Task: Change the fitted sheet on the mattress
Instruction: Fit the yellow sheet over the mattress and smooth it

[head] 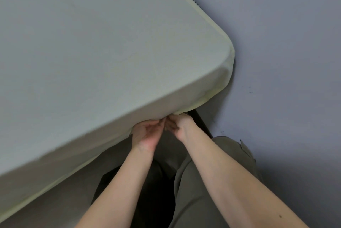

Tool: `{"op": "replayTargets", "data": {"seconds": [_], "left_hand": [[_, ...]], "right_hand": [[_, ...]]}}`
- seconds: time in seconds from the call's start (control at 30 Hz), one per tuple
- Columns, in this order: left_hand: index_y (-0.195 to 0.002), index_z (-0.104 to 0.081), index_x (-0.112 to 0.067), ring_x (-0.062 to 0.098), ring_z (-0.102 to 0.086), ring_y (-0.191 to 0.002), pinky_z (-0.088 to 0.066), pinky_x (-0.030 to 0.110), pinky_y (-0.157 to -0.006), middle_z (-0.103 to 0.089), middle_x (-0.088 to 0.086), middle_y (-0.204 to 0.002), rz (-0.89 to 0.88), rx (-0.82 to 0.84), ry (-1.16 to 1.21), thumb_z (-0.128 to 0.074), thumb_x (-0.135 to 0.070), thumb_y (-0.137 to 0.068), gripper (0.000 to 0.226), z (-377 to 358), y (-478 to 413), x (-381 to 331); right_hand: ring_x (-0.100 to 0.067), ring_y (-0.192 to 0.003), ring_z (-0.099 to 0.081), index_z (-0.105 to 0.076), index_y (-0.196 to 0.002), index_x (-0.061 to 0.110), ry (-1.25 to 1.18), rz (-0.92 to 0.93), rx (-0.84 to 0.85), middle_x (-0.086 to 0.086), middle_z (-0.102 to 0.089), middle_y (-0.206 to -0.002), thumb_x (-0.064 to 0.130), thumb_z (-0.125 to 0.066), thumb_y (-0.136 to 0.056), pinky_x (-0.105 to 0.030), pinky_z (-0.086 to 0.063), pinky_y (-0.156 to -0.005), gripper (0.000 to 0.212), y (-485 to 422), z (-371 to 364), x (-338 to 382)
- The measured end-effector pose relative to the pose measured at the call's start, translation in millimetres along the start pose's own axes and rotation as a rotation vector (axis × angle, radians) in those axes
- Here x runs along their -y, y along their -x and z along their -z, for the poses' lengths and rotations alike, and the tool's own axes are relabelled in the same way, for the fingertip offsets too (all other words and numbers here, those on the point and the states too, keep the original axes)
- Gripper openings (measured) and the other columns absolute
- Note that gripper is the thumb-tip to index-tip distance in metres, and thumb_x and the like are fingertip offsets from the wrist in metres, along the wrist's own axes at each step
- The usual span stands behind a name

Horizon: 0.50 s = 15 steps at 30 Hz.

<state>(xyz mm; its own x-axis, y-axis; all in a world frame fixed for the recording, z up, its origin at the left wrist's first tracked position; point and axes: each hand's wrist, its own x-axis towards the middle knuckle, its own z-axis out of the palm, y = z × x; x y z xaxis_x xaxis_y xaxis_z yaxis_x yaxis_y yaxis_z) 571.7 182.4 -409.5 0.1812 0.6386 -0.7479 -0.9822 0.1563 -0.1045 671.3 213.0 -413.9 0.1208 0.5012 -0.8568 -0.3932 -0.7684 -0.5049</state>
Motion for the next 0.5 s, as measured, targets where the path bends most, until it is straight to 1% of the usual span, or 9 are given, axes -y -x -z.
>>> {"op": "replayTargets", "data": {"seconds": [0.07, 0.1, 0.17, 0.2, 0.27, 0.3, 0.4, 0.43, 0.5], "left_hand": [[-0.128, -0.053, 0.001, 0.038, -0.044, -0.131, -0.027, 0.05, -0.115, -0.052, 0.021, -0.135, -0.001, -0.012, 0.001, -0.029, 0.022, -0.063, 0.072, -1, 1, 0], [-0.135, -0.05, -0.001, 0.037, -0.044, -0.131, -0.028, 0.05, -0.115, -0.051, 0.02, -0.138, -0.002, -0.017, 0.004, -0.029, 0.022, -0.064, 0.077, -2, 2, 0], [-0.139, -0.048, -0.004, 0.035, -0.045, -0.131, -0.028, 0.048, -0.115, -0.051, 0.018, -0.14, -0.009, -0.024, 0.023, -0.03, 0.022, -0.065, 0.08, -2, 2, 0], [-0.138, -0.048, -0.005, 0.034, -0.045, -0.131, -0.029, 0.047, -0.115, -0.051, 0.017, -0.14, -0.014, -0.034, 0.027, -0.031, 0.022, -0.065, 0.08, -2, 1, 0], [-0.131, -0.054, -0.006, 0.032, -0.047, -0.13, -0.03, 0.047, -0.114, -0.054, 0.015, -0.137, -0.017, -0.071, 0.031, -0.031, 0.021, -0.064, 0.076, -3, 0, 0], [-0.123, -0.057, -0.005, 0.031, -0.048, -0.129, -0.031, 0.047, -0.113, -0.057, 0.015, -0.133, -0.015, -0.089, 0.022, -0.031, 0.021, -0.063, 0.07, -4, 0, -1], [-0.098, -0.06, -0.002, 0.029, -0.05, -0.127, -0.033, 0.047, -0.112, -0.065, 0.016, -0.106, -0.005, -0.129, -0.038, -0.034, 0.02, -0.062, 0.05, -6, 1, -2], [-0.096, -0.06, -0.002, 0.028, -0.051, -0.126, -0.034, 0.046, -0.111, -0.065, 0.016, -0.103, -0.004, -0.132, -0.054, -0.035, 0.02, -0.063, 0.047, -5, 2, -3], [-0.097, -0.06, -0.001, 0.029, -0.052, -0.125, -0.036, 0.046, -0.11, -0.065, 0.016, -0.111, -0.008, -0.138, -0.074, -0.035, 0.022, -0.07, 0.044, -5, 2, -3]], "right_hand": [[-0.02, -0.06, -0.065, -0.063, -0.081, 0.004, -0.095, 0.064, -0.09, -0.013, -0.068, -0.073, -0.009, -0.059, -0.087, -0.031, -0.053, -0.059, 0.015, 2, 3, 1], [-0.021, -0.064, -0.069, -0.065, -0.08, 0.003, -0.152, 0.088, -0.113, -0.014, -0.071, -0.075, -0.01, -0.059, -0.085, -0.028, -0.056, -0.054, 0.016, 4, 3, 1], [-0.019, -0.058, -0.067, -0.066, -0.078, 0.003, -0.248, 0.128, -0.121, -0.011, -0.071, -0.068, -0.013, -0.058, -0.083, -0.027, -0.055, -0.051, 0.019, 7, 0, 3], [-0.019, -0.056, -0.064, -0.065, -0.079, 0.004, -0.294, 0.135, -0.111, -0.01, -0.069, -0.067, -0.013, -0.054, -0.084, -0.029, -0.056, -0.059, 0.02, 8, -1, 5], [-0.019, -0.061, -0.057, -0.06, -0.078, 0.007, -0.4, 0.143, -0.059, -0.008, -0.061, -0.07, -0.009, -0.041, -0.086, -0.035, -0.052, -0.076, 0.026, 8, -3, 12], [-0.021, -0.064, -0.055, -0.057, -0.076, 0.01, -0.474, 0.154, -0.016, -0.007, -0.058, -0.072, -0.005, -0.035, -0.085, -0.035, -0.048, -0.08, 0.028, 7, -2, 17], [-0.027, -0.084, -0.061, -0.062, -0.085, 0.017, -0.713, 0.215, 0.09, -0.009, -0.065, -0.082, 0.009, -0.034, -0.079, -0.033, -0.045, -0.086, 0.029, 1, 1, 33], [-0.028, -0.091, -0.061, -0.062, -0.09, 0.018, -0.765, 0.229, 0.114, -0.01, -0.066, -0.088, 0.013, -0.036, -0.076, -0.034, -0.045, -0.087, 0.031, -3, 4, 39], [-0.029, -0.097, -0.059, -0.058, -0.088, 0.021, -0.834, 0.228, 0.146, -0.01, -0.063, -0.093, 0.016, -0.037, -0.069, -0.033, -0.043, -0.087, 0.029, -7, 8, 50]]}}
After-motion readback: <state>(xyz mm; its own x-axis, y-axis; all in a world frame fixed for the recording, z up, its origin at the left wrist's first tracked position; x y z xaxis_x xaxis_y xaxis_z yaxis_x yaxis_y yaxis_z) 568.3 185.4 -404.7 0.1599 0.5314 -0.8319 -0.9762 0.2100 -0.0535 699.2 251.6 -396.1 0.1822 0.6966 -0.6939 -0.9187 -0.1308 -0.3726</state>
